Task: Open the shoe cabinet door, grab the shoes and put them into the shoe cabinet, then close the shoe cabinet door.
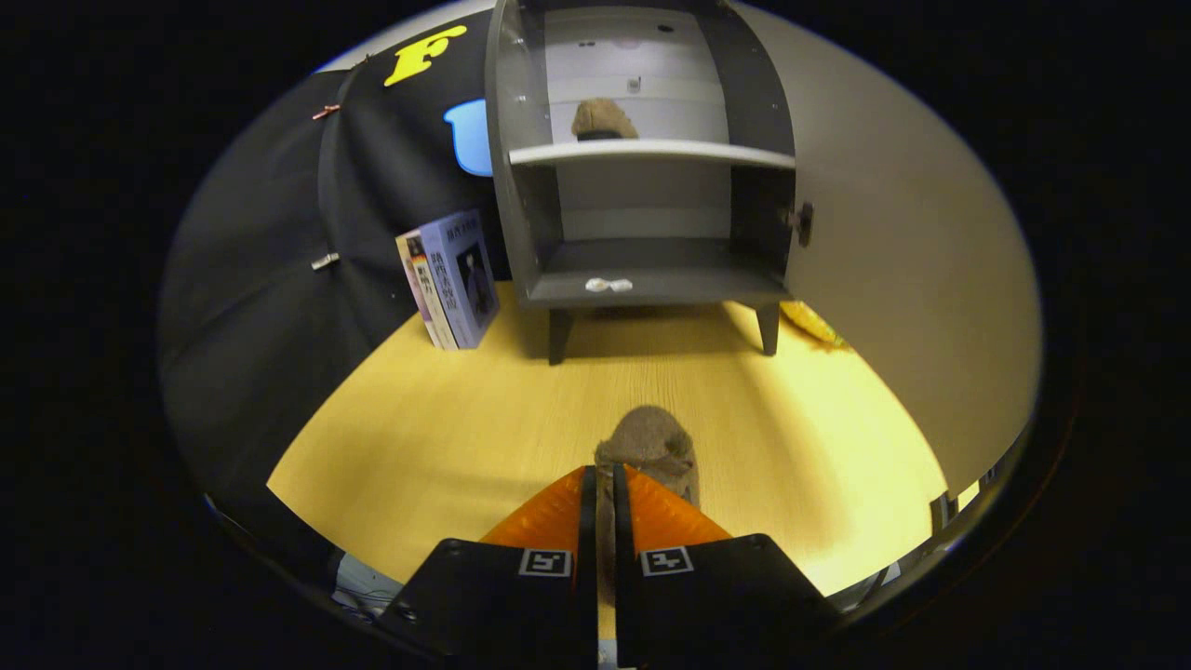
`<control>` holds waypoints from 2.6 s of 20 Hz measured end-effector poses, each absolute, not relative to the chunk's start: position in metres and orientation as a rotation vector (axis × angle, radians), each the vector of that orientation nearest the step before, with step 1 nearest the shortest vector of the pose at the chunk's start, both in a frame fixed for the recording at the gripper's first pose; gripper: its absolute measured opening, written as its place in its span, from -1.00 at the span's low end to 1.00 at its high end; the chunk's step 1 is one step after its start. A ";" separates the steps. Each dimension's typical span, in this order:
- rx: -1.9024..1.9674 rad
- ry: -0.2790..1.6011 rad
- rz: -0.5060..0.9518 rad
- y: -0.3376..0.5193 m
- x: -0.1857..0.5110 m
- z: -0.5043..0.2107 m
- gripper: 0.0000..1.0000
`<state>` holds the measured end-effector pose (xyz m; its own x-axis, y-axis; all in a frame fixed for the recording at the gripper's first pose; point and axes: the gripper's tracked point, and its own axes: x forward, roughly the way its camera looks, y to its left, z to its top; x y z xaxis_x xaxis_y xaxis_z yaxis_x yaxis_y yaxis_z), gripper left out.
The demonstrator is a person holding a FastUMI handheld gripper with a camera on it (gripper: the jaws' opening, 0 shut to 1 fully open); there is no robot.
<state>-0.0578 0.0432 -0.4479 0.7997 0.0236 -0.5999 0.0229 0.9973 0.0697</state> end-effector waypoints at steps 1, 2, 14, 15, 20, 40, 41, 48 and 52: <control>0.067 0.665 -0.003 0.044 -0.057 -0.462 -0.75; 0.062 0.681 -0.005 0.044 -0.058 -0.472 -0.75; 0.065 0.745 -0.038 0.043 -0.036 -0.527 -0.40; 0.059 0.750 -0.041 0.041 -0.033 -0.530 -0.39; 0.045 0.773 -0.041 0.035 -0.010 -0.541 -0.39; -0.013 0.793 -0.028 0.028 0.007 -0.525 -0.90; -0.019 0.782 -0.031 0.026 0.006 -0.511 -0.89; -0.028 0.696 -0.064 0.006 0.011 -0.378 -0.89; -0.017 0.627 -0.068 -0.005 0.027 -0.306 -0.90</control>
